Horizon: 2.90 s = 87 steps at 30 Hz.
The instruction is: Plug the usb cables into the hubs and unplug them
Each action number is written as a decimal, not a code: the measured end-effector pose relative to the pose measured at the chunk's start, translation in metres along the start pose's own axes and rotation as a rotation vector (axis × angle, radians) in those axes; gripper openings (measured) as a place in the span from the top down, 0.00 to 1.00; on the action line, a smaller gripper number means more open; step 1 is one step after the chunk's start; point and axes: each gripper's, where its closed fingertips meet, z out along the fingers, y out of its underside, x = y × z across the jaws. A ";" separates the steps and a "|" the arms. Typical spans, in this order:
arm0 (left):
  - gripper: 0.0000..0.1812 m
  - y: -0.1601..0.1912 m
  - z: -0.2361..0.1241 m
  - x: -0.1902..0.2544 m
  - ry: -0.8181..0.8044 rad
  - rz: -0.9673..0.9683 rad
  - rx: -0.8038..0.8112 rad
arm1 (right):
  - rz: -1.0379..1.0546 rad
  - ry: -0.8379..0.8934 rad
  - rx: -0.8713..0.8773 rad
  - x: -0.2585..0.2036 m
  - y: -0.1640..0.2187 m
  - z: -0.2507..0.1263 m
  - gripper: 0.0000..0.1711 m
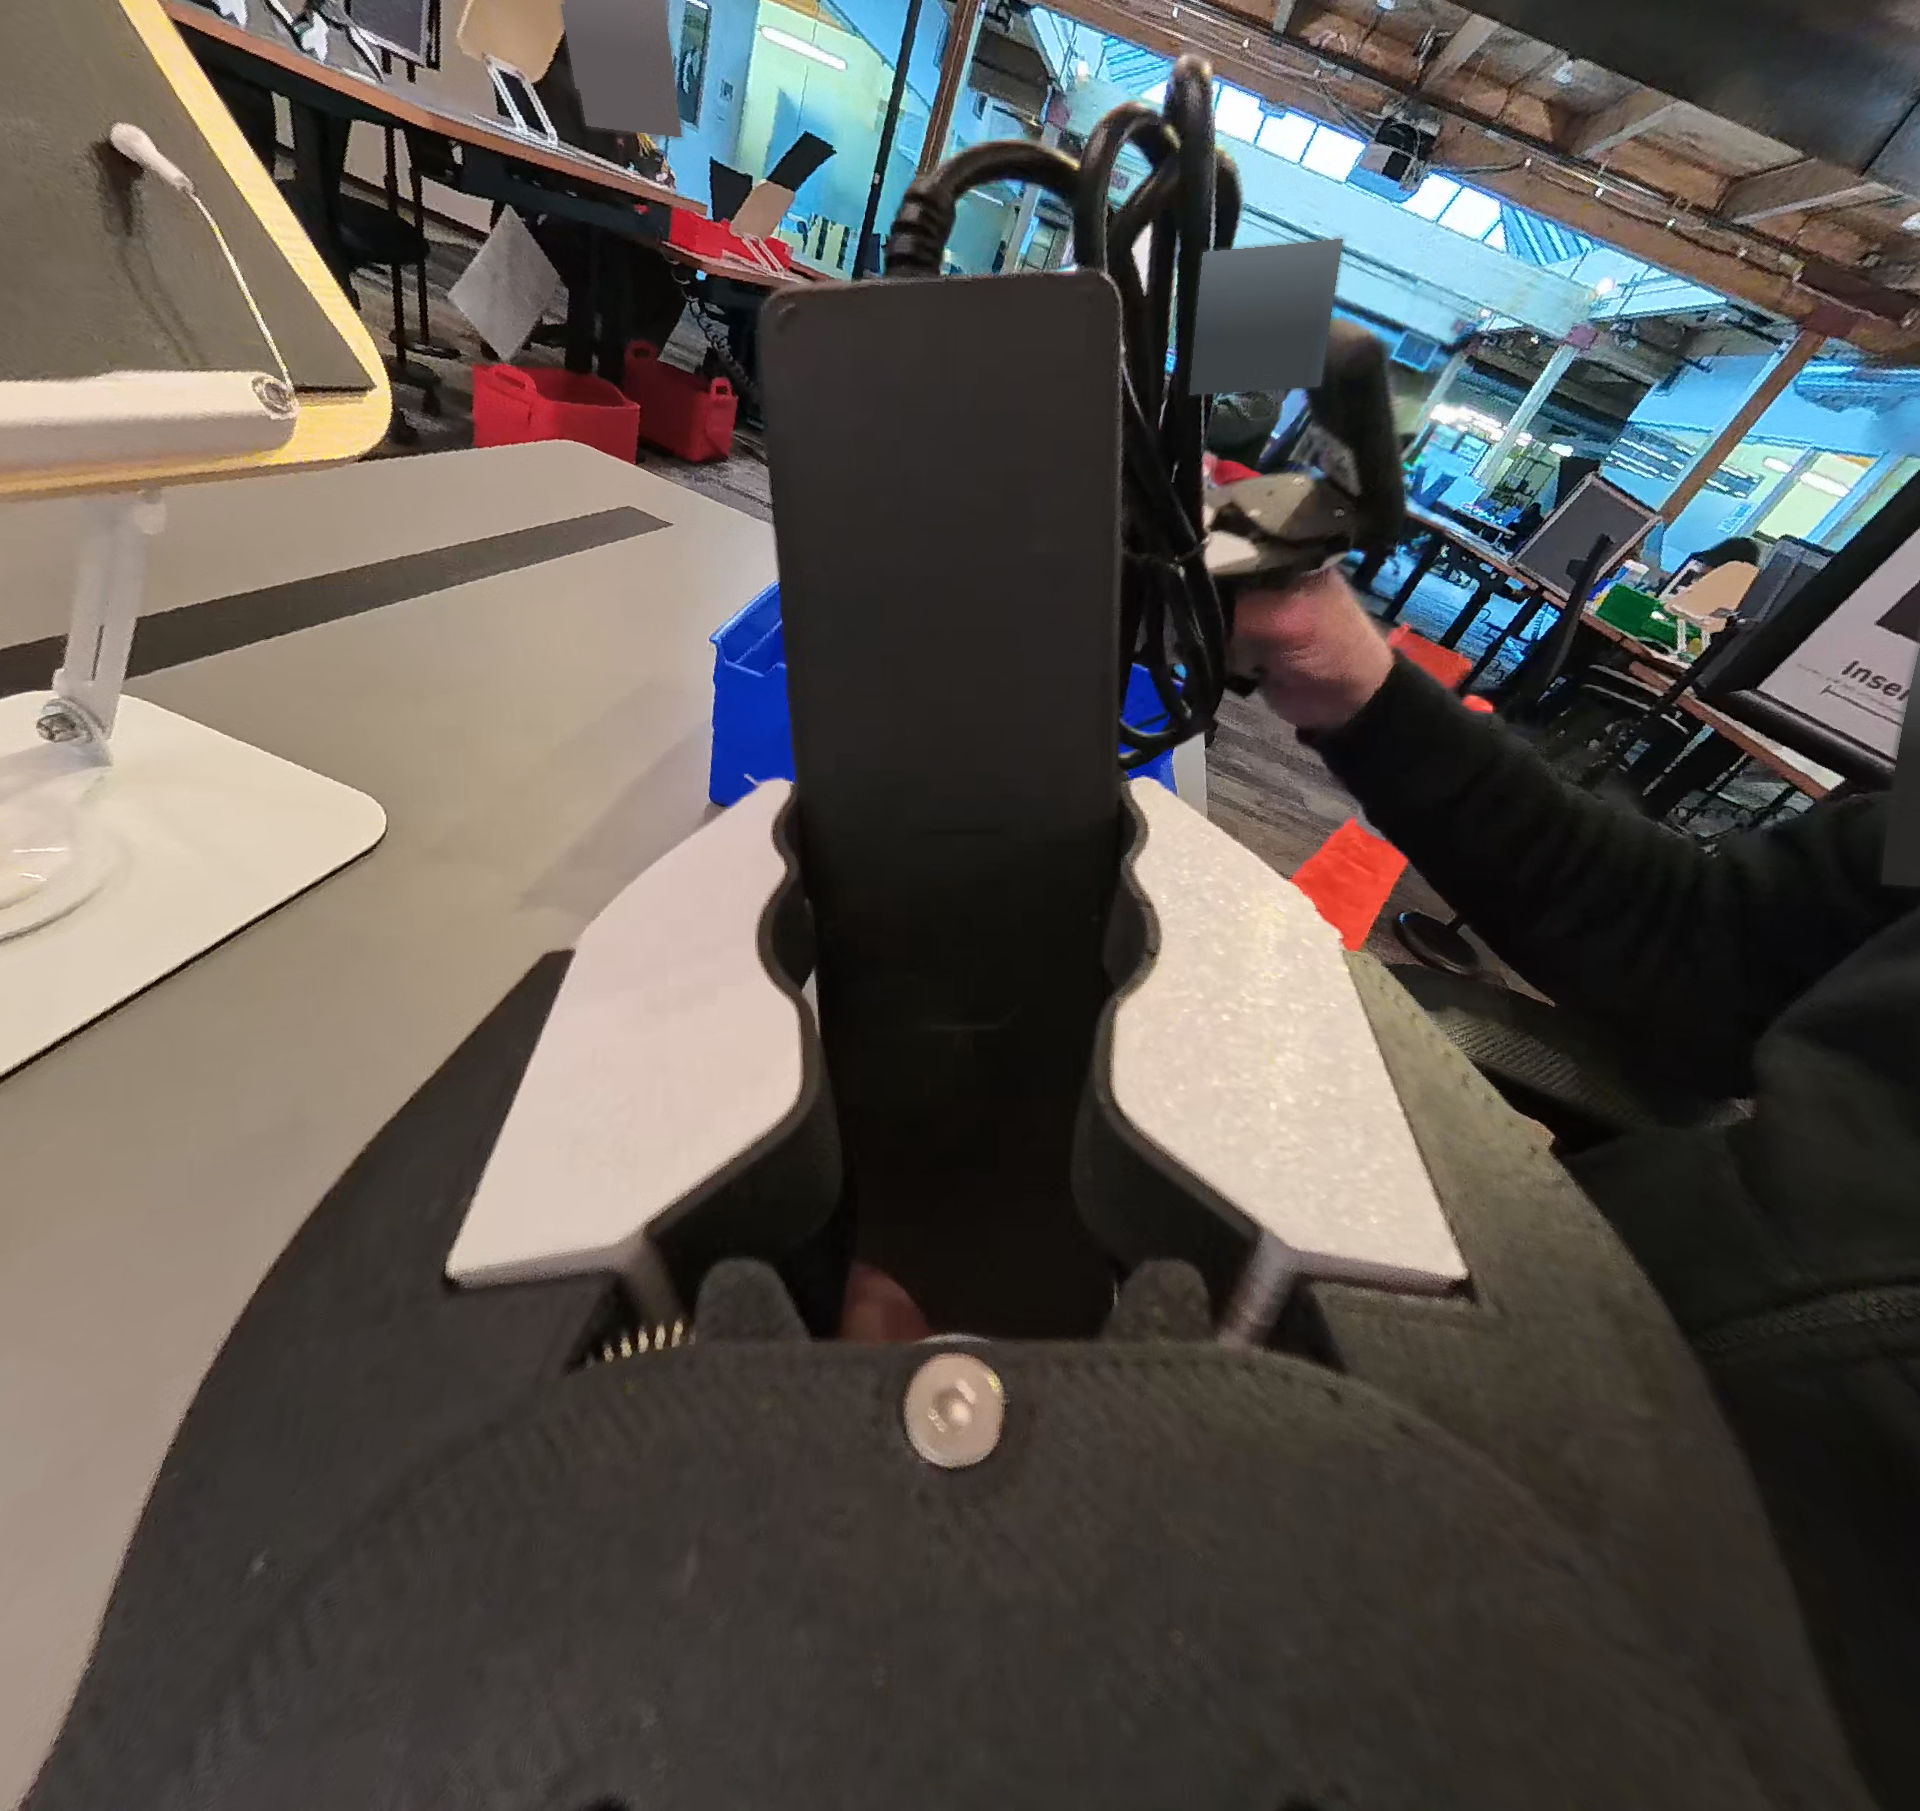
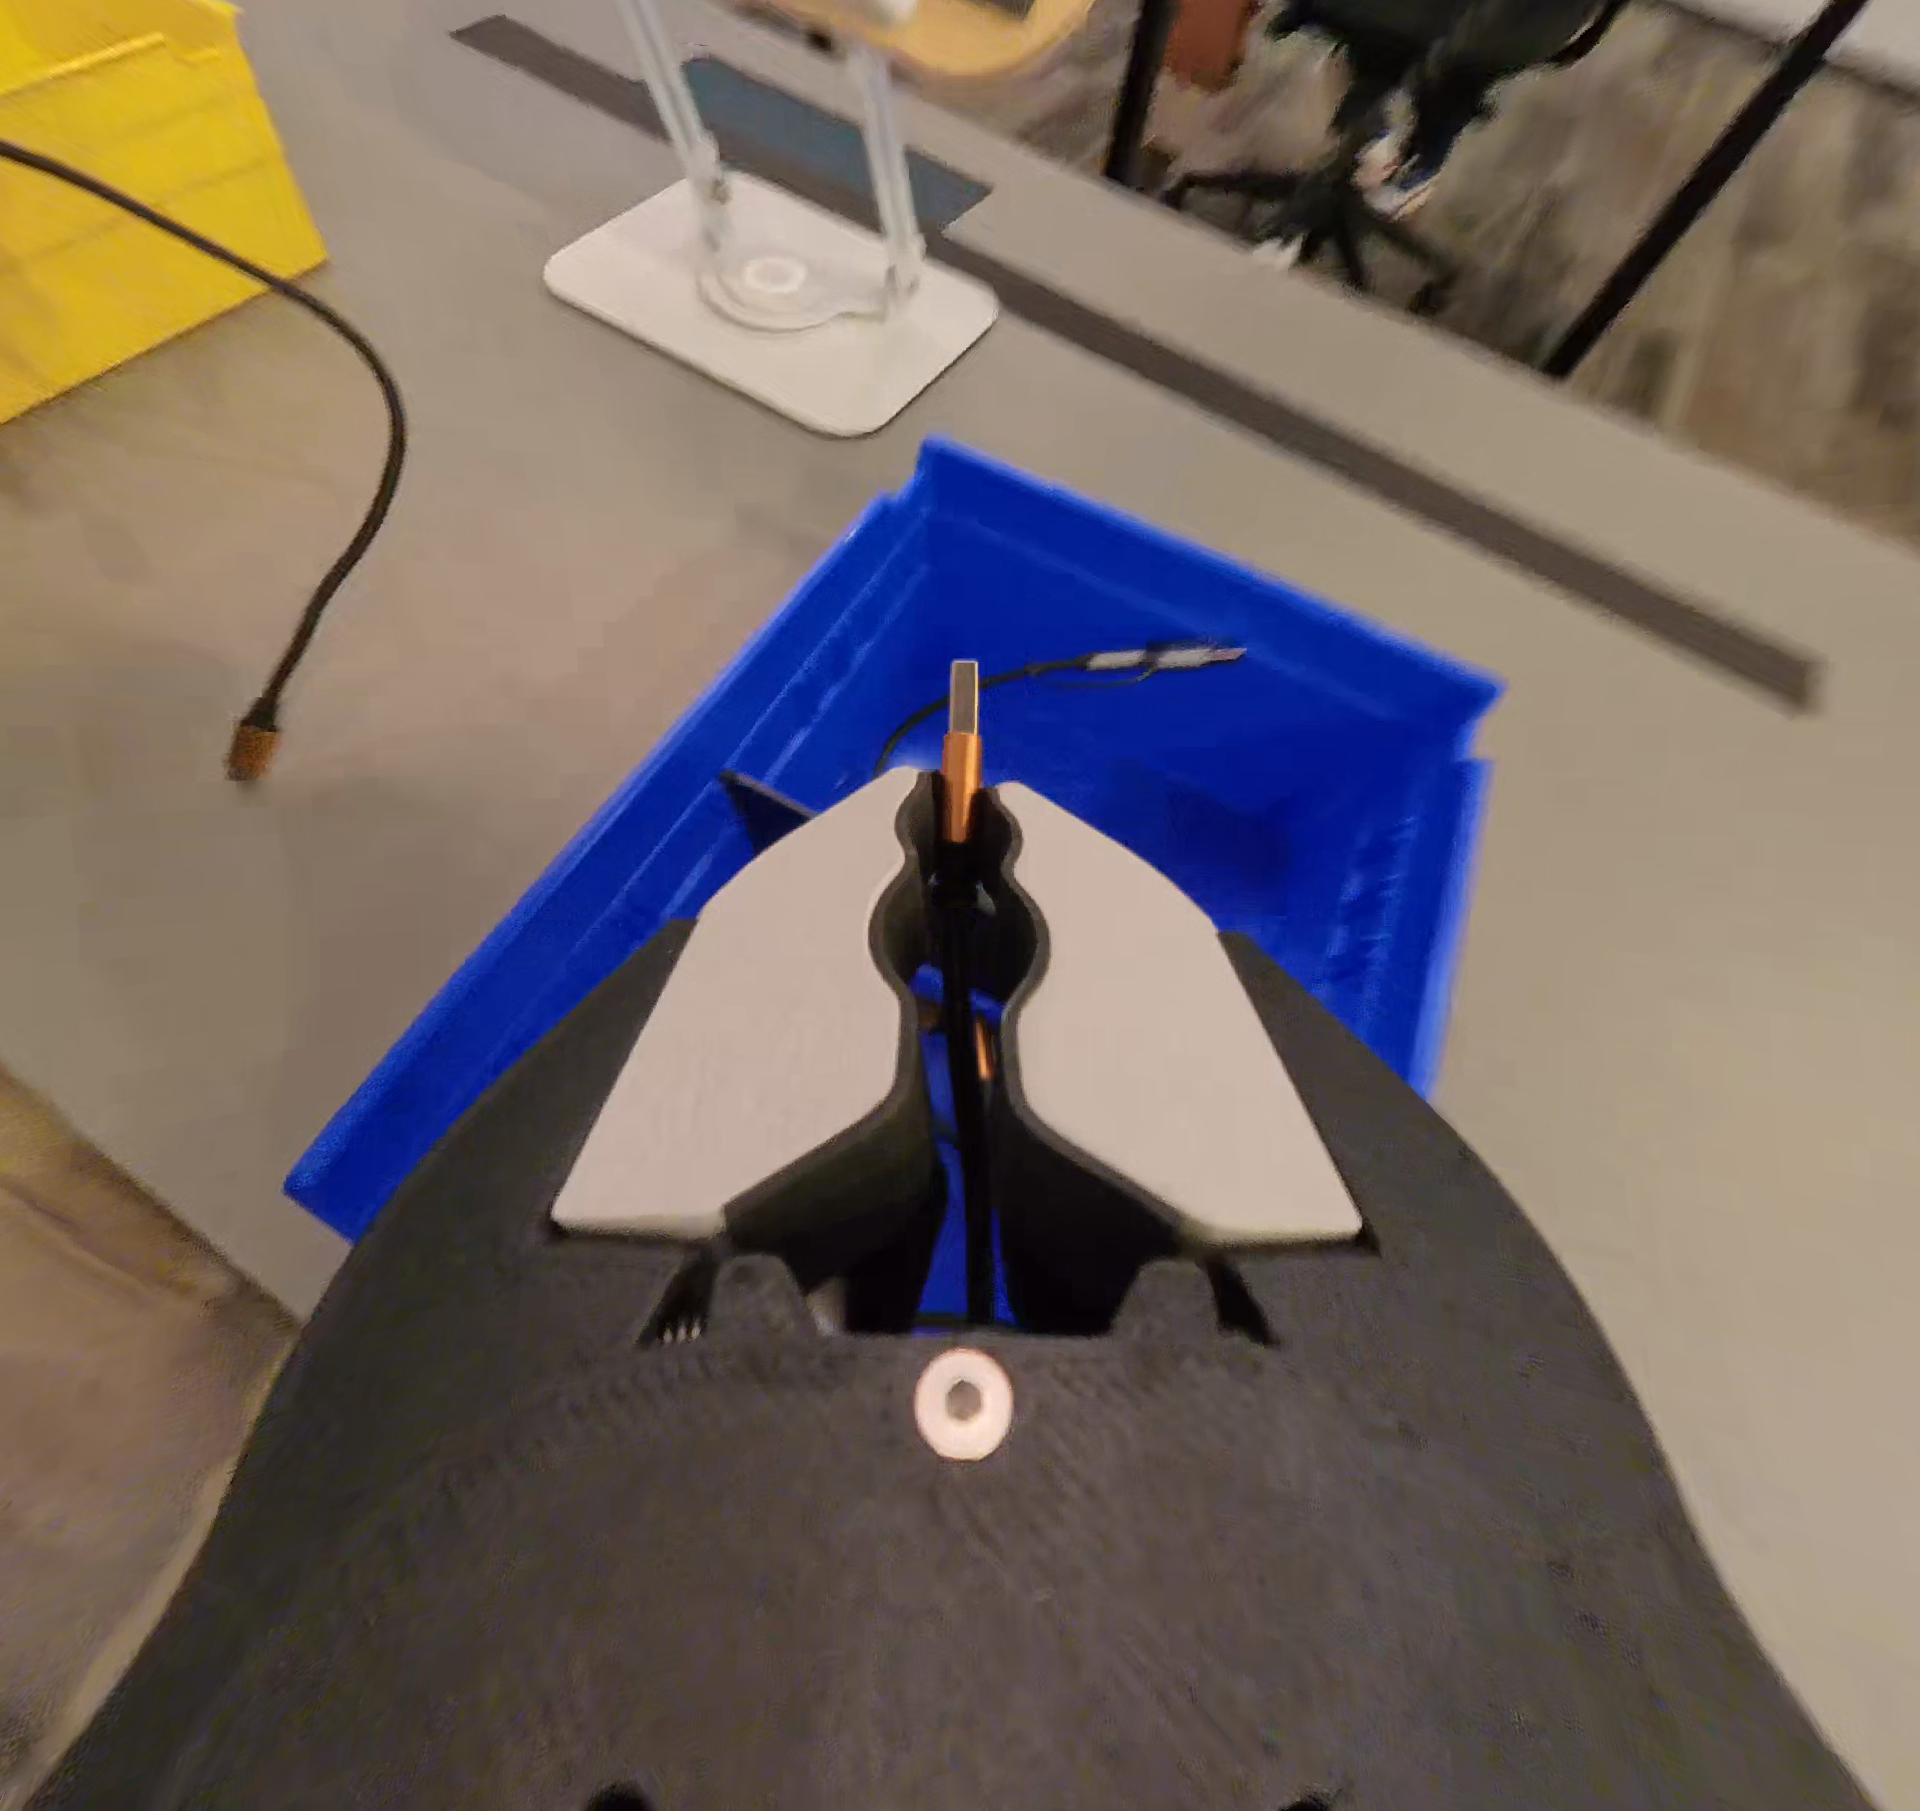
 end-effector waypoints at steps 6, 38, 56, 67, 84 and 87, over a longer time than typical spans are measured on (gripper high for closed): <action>0.70 0.007 0.003 -0.001 0.001 0.000 -0.026 | 0.038 -0.210 -0.269 -0.022 0.065 0.030 0.93; 0.70 0.004 0.033 0.042 0.208 -0.200 0.140 | -0.976 -0.044 0.278 -0.253 -0.104 0.095 0.92; 0.69 0.036 0.048 0.049 0.150 -0.050 -0.097 | -1.030 0.003 0.228 -0.238 -0.103 0.089 0.94; 0.70 -0.005 0.018 0.024 0.060 -0.117 0.104 | -0.898 -0.008 0.177 -0.198 -0.102 0.065 0.96; 0.69 -0.005 0.007 0.014 0.033 -0.029 0.035 | -0.216 0.193 0.164 -0.003 -0.059 -0.011 0.96; 0.70 0.004 0.011 0.015 0.041 -0.021 0.002 | -0.180 0.325 0.091 0.029 -0.029 -0.010 0.96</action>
